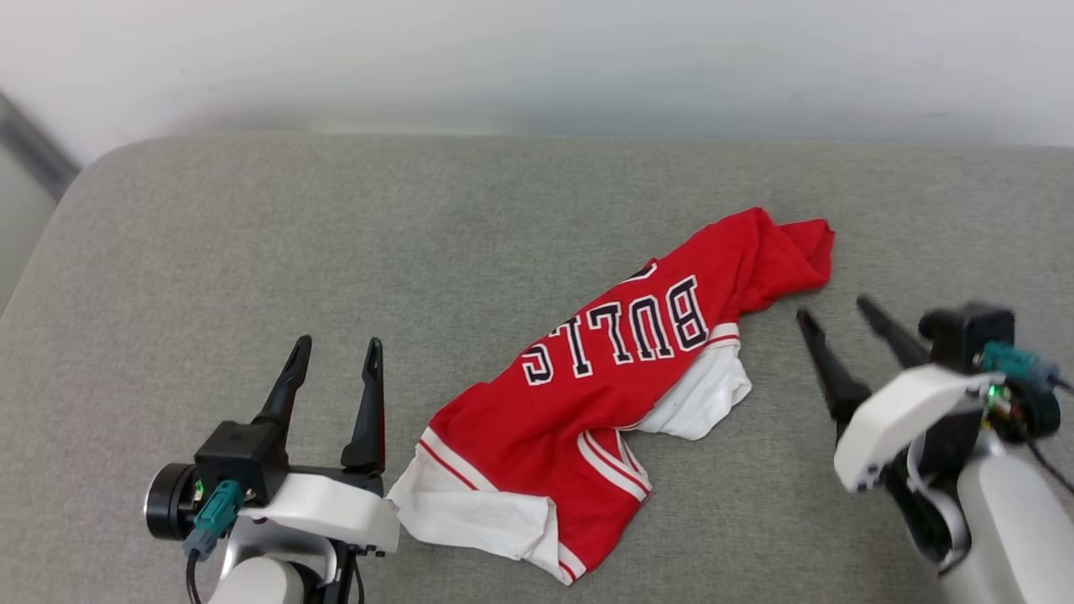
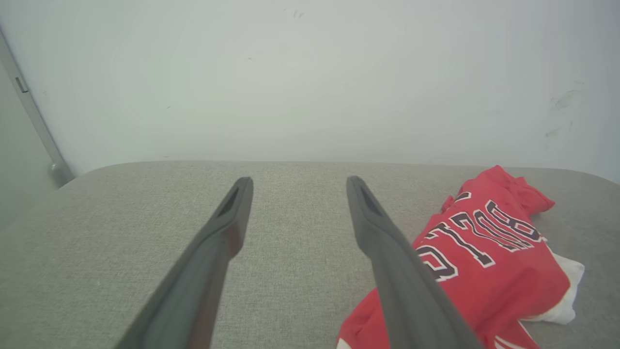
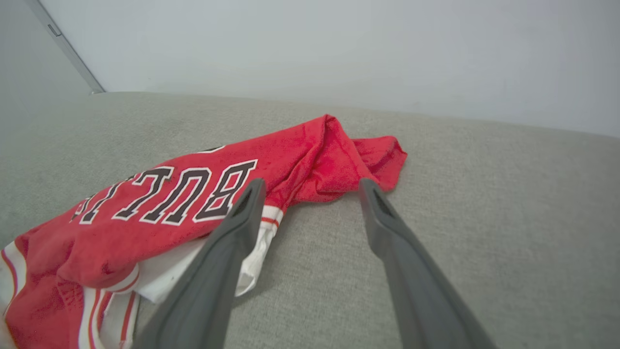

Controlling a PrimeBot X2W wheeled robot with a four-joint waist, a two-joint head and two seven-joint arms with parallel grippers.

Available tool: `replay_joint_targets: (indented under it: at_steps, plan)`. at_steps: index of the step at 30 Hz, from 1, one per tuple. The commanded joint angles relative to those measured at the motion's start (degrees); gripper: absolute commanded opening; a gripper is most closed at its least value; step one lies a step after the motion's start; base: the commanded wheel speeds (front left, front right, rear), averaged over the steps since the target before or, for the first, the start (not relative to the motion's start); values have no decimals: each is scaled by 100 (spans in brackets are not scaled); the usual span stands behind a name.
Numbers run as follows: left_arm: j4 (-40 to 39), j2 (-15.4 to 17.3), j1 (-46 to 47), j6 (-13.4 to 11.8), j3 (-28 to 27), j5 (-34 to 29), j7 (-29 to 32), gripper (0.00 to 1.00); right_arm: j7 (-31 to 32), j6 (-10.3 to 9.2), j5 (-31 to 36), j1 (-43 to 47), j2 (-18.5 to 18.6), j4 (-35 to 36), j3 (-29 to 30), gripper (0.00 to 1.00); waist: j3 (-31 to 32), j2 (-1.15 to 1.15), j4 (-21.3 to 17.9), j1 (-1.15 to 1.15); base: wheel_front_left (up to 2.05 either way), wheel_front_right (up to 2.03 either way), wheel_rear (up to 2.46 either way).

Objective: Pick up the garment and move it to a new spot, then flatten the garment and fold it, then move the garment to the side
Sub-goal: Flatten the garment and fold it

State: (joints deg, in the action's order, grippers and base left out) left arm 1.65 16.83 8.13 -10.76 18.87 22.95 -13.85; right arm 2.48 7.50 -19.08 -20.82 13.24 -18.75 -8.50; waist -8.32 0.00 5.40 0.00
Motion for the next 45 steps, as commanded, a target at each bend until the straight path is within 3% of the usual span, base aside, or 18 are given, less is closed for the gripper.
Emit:
replay_joint_targets:
  at_steps: [1, 8, 15, 25, 33, 34, 35, 45]
  plan:
    - [-30, 36, -87, -40, -34, 22, 25, 100, 191, -2, 14, 266, -26, 179, 30, 100, 128, 0, -138, 0, 0, 0, 0]
    - [-164, 97, -169, -92, -26, 56, 140, 100, 1578, -1, -276, 1043, 17, 1105, 101, 100, 97, 0, -232, 0, 0, 0, 0]
    - [-224, -2, 10, -46, 78, 39, 113, 100, 2781, -1, -589, 770, 238, 1388, -228, 100, -185, 0, -67, 0, 0, 0, 0]
    - [-94, -198, 353, 65, 173, 24, -19, 100, 3751, -2, -728, -181, 458, 851, -968, 100, -762, 0, 362, 0, 0, 0, 0]
    - [109, -309, 494, 149, 126, 44, -99, 100, 4372, -1, -925, -163, 545, 83, -1509, 100, -988, 0, 525, 0, 0, 0, 0]
    - [128, -317, 487, 152, 110, 37, -100, 100, 4355, -1, -962, -160, 538, 67, -1533, 37, -988, 0, 518, 0, 0, 0, 0]
    - [144, -322, 472, 153, 94, 33, -109, 100, 4335, -1, -983, -168, 553, 66, -1544, 0, -984, 0, 503, 0, 0, 0, 0]
    - [184, -245, 324, 139, 31, -56, -130, 100, 4045, -2, -915, -368, 792, 976, -1097, 0, -604, 0, 101, 0, 0, 0, 0]
